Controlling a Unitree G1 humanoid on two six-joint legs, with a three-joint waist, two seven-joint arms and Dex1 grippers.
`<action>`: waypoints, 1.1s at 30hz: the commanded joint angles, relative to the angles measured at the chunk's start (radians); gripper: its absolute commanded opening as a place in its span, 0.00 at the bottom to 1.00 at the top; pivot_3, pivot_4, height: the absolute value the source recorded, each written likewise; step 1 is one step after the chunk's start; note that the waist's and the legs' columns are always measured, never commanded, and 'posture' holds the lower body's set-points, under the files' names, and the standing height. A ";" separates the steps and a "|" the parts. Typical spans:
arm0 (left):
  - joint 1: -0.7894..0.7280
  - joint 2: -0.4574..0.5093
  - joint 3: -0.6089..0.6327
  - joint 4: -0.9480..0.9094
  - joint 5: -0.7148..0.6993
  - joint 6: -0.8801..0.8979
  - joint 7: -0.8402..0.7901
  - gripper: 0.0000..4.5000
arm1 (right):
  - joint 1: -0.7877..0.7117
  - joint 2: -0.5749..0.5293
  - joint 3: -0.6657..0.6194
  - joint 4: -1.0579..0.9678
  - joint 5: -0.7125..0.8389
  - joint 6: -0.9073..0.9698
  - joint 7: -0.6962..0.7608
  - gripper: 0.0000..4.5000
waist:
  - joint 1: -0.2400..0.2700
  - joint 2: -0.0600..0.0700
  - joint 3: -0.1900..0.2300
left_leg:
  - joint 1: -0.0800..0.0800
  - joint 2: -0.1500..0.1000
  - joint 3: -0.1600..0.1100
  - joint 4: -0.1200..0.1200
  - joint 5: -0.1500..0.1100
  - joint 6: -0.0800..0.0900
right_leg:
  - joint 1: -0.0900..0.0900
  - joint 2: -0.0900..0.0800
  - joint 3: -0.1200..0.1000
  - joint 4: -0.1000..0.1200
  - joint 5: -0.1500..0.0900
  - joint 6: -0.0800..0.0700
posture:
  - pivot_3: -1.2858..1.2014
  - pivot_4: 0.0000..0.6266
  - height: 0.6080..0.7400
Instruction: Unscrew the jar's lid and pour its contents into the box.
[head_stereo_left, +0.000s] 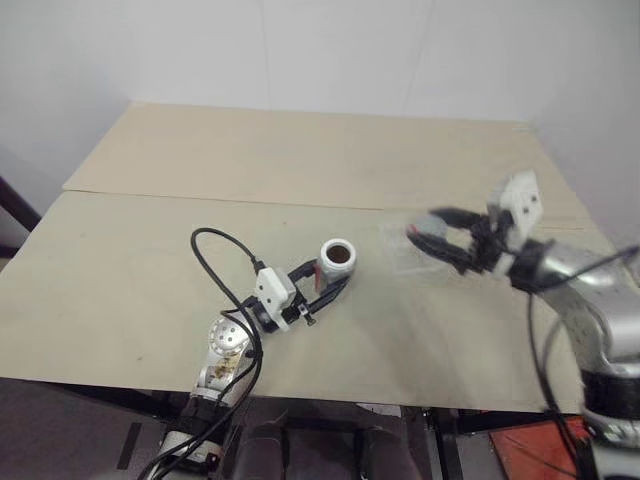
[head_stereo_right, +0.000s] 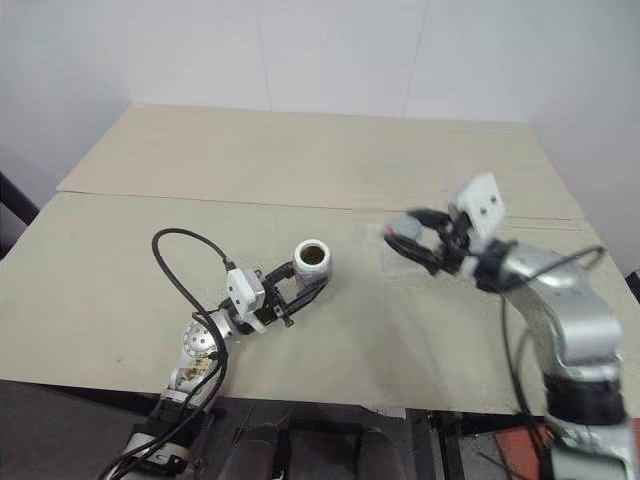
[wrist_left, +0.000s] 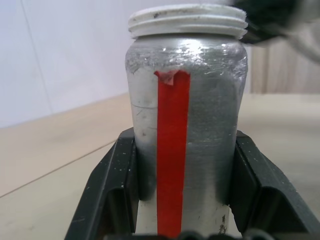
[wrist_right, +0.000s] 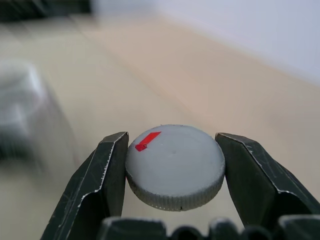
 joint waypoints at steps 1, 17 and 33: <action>-0.054 -0.001 0.023 -0.009 -0.010 0.032 0.022 0.44 | 0.106 -0.014 -0.063 -0.110 -0.001 0.084 -0.071 0.61 | -0.010 0.000 0.000 | 0.001 0.000 0.000 0.001 0.000 0.000 | 0.000 0.000 0.001 0.001 0.000 0.000 | 0.52 0.24 1.00; -0.206 0.018 0.029 0.124 0.028 0.036 0.015 0.44 | 0.260 0.021 0.029 -0.120 -0.103 0.257 -0.235 1.00 | -0.013 0.000 0.000 | 0.002 -0.001 0.000 0.001 0.000 0.000 | 0.002 0.001 0.003 0.000 0.000 0.001 | 0.52 0.24 1.00; -0.784 -0.026 -0.114 0.825 0.451 -0.120 0.272 0.44 | 0.203 0.052 -0.042 -0.273 -0.094 0.271 -0.317 1.00 | -0.009 -0.001 0.000 | -0.002 -0.005 -0.003 0.001 0.000 0.001 | 0.001 -0.001 0.001 -0.003 0.000 0.005 | 0.52 0.24 1.00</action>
